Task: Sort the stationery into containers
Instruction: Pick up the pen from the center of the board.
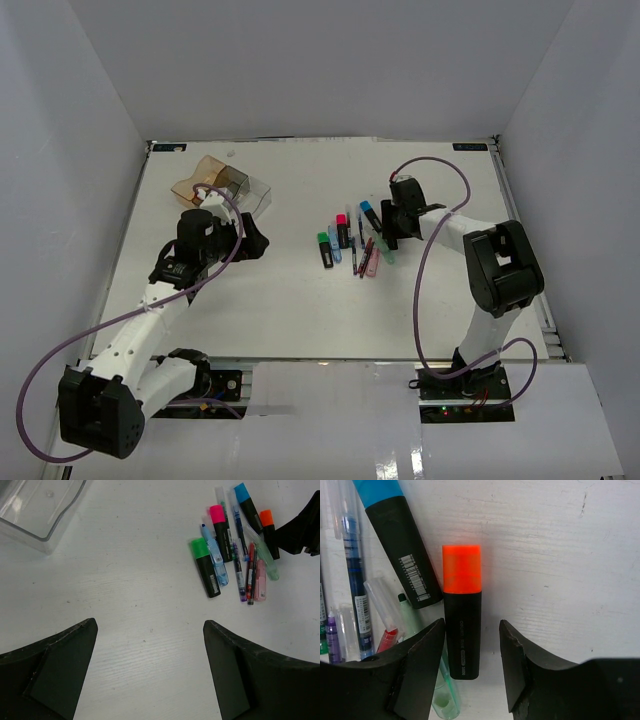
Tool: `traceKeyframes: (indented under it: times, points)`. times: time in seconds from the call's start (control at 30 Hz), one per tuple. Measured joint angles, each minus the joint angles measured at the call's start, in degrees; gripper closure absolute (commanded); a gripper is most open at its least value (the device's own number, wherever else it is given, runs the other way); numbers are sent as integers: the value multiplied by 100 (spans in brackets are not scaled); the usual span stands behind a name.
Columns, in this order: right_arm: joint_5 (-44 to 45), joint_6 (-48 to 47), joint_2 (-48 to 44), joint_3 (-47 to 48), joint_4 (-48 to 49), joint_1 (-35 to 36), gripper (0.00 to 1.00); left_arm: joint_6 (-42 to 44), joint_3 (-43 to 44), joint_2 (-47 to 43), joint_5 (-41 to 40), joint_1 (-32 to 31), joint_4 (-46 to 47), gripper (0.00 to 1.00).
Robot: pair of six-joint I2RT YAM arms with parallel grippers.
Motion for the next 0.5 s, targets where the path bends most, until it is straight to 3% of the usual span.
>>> traceKeyframes:
  times: [0.3, 0.5]
  points:
    - [175, -13, 129, -7, 61, 0, 50, 0, 0, 57, 31, 0, 0, 2]
    - [219, -13, -9, -284, 332, 4, 65, -44, 0, 146, 201, 4, 0, 2]
